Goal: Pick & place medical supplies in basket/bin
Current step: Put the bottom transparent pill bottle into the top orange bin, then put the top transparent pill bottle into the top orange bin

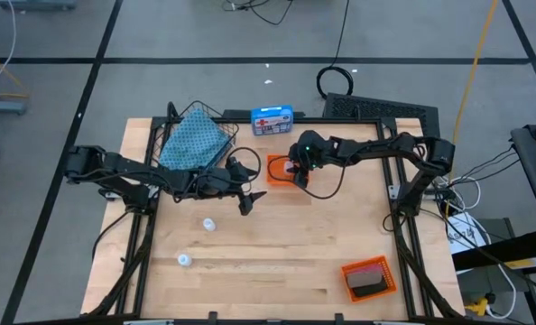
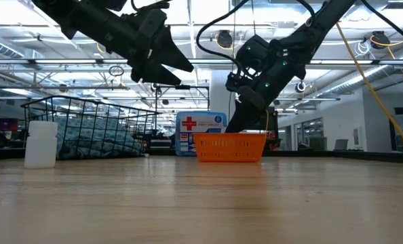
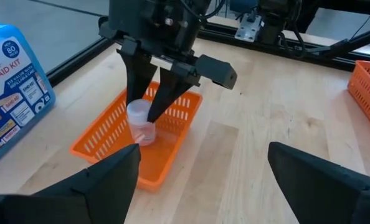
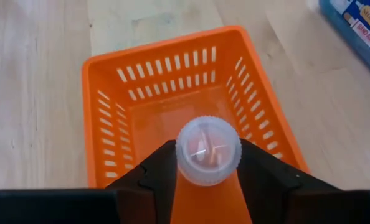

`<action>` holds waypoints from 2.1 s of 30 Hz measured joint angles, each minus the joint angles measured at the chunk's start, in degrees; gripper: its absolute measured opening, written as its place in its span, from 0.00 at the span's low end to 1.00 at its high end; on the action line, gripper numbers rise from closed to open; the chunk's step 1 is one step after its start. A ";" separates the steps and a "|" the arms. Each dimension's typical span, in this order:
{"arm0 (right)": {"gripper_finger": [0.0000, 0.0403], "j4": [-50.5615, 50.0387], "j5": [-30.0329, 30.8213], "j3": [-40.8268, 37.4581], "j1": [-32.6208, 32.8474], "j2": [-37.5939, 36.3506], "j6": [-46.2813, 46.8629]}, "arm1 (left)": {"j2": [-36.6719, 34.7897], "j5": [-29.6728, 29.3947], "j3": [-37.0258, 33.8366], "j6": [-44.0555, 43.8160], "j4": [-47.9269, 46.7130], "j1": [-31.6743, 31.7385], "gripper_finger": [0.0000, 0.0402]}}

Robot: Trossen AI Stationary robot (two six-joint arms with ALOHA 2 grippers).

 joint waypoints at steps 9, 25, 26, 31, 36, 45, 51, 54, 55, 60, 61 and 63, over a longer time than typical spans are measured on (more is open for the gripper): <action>0.35 -0.08 0.04 -1.43 0.02 0.01 0.31 | 0.00 0.01 0.00 -0.02 -0.04 0.00 0.92; 0.48 1.11 0.17 -1.77 0.11 -0.18 0.46 | 0.00 0.05 0.00 -1.27 -0.51 0.00 0.93; 0.49 0.99 0.19 -1.81 0.11 -0.45 0.46 | 0.00 0.05 0.00 -1.16 -0.52 0.00 0.93; 0.54 -0.27 0.17 -1.89 0.13 -2.14 0.43 | -0.28 0.10 0.00 -1.01 -1.64 0.00 0.93; 0.57 -2.18 0.20 -1.92 0.13 -6.93 -0.86 | -5.16 -0.03 0.10 -4.24 -9.25 -0.02 0.91; 0.56 -4.09 -0.03 -1.81 0.60 -18.62 -1.28 | -18.16 -10.40 -7.25 -11.54 -18.01 -7.70 0.91; 0.55 -5.63 -0.07 -1.80 1.07 -24.28 -1.43 | -27.73 -16.81 -15.96 -26.04 -23.89 -15.86 0.90; 0.55 -6.08 -0.07 -1.79 1.17 -25.25 -1.31 | -32.14 -16.52 -16.59 -32.40 -31.26 -19.44 0.88; 0.55 -5.99 -0.04 -1.79 1.28 -25.32 -1.29 | -33.27 -15.79 -16.59 -33.47 -32.92 -20.67 0.87; 0.55 -7.16 -0.07 -1.79 1.29 -25.33 -1.09 | -36.52 -8.98 -16.56 -38.51 -42.93 -25.67 0.84; 0.55 -7.28 -0.07 -1.79 1.29 -25.33 -1.09 | -36.57 -7.62 -16.57 -40.41 -46.21 -26.39 0.84; 0.55 -6.92 -0.07 -2.01 1.31 -25.33 -1.07 | -36.36 -6.03 -16.59 -45.08 -52.16 -27.71 0.83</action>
